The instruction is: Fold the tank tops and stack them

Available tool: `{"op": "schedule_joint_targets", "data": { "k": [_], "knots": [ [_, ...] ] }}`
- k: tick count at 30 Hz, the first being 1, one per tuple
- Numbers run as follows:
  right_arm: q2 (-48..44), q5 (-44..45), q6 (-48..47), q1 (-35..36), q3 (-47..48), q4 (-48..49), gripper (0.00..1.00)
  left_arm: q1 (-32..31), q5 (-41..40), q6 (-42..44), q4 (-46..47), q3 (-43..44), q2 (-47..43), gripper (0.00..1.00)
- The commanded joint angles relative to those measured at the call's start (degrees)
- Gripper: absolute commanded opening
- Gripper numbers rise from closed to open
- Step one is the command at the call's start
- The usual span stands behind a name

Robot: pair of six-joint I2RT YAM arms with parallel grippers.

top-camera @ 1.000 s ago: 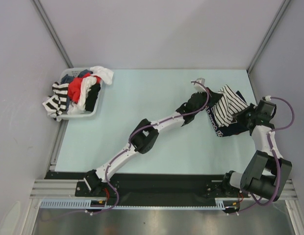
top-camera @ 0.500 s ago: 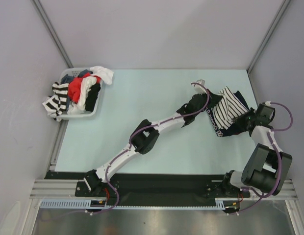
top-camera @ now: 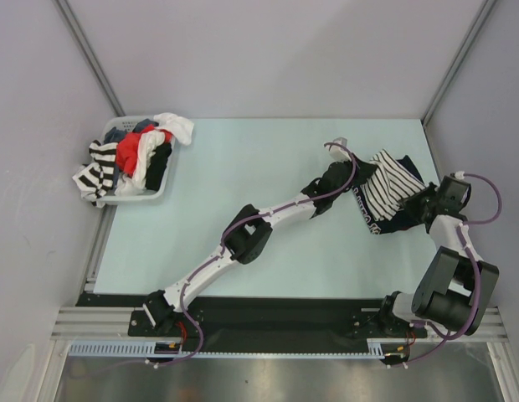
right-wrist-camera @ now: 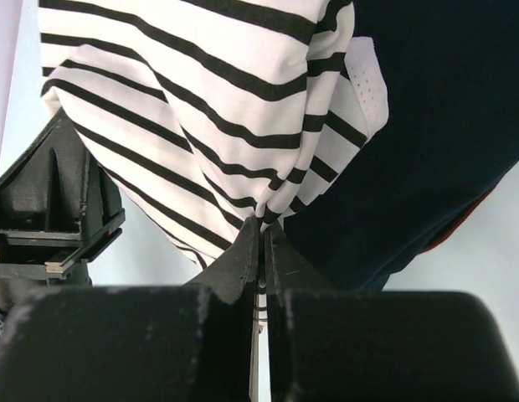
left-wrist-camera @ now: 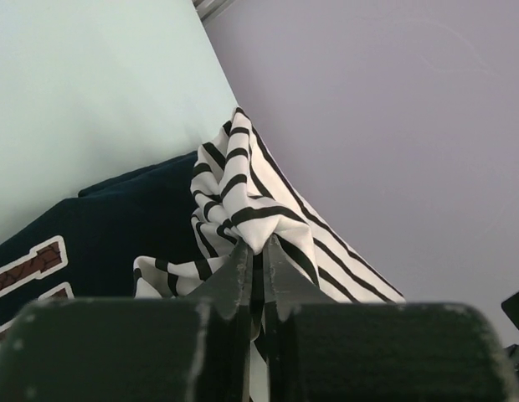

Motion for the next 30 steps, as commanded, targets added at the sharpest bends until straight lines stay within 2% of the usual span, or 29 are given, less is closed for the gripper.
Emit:
{"op": "schedule_joint_targets", "data": {
  "k": [1, 3, 5, 8, 11, 12, 13, 16, 18, 21, 26, 29, 30],
  "knots": [
    [-0.06, 1.28, 1.11, -0.43, -1.65, 3.28, 0.0, -0.12, -1.77, -2.01, 1.17, 2.81, -0.14, 0.09],
    [0.91, 1.37, 1.63, -0.43, -2.18, 3.73, 0.0, -0.2, -1.77, -1.66, 0.73, 1.85, -1.02, 0.33],
    [1.88, 1.81, 2.33, -0.43, -2.8, 4.34, 0.01, -0.03, -1.51, -1.05, 0.64, -0.6, -3.03, 0.47],
    [1.8, 2.86, 2.86, -0.43, -5.08, 5.31, 0.04, 1.02, -1.16, 0.27, -0.68, -4.11, -6.55, 0.59],
    [0.05, 3.83, 4.18, -0.43, -8.33, 6.89, 0.18, 2.87, 0.34, 2.11, -2.52, -5.1, -9.62, 0.69],
    [-0.48, 4.79, 4.62, -0.43, -9.47, 7.15, 0.25, 3.74, 0.52, 4.03, -4.27, -5.01, -10.33, 0.72],
    [-0.92, 5.5, 4.88, -0.43, -9.91, 7.07, 0.3, 4.27, 0.43, 4.84, -5.33, -5.01, -11.73, 0.82],
    [-2.42, 7.08, 4.98, -1.13, -10.45, 5.85, 0.39, 5.95, 1.39, 7.56, -7.71, -5.89, -13.76, 0.88],
    [-3.65, 7.17, 5.15, -2.53, -10.45, 5.23, 0.48, 6.74, 1.48, 10.01, -8.15, -7.38, -16.13, 0.99],
    [-4.88, 6.73, 5.06, -3.76, -10.18, 4.43, 0.54, 7.7, 1.83, 13.7, -9.03, -7.91, -18.86, 1.0],
    [-10.15, 7.96, 3.75, -4.21, -8.95, 1.01, 0.58, 8.76, 3.32, 17.76, -13.5, -11.93, -24.91, 0.99],
    [-13.58, 7.44, 2.0, -4.21, -6.94, -0.32, 0.52, 9.38, 4.29, 19.6, -15.87, -19.04, -30.96, 0.99],
    [-13.76, 4.74, 1.81, -4.21, -5.36, -0.05, 0.49, 9.64, 4.3, 20.65, -16.49, -21.25, -32.74, 1.0]
  ]
}}
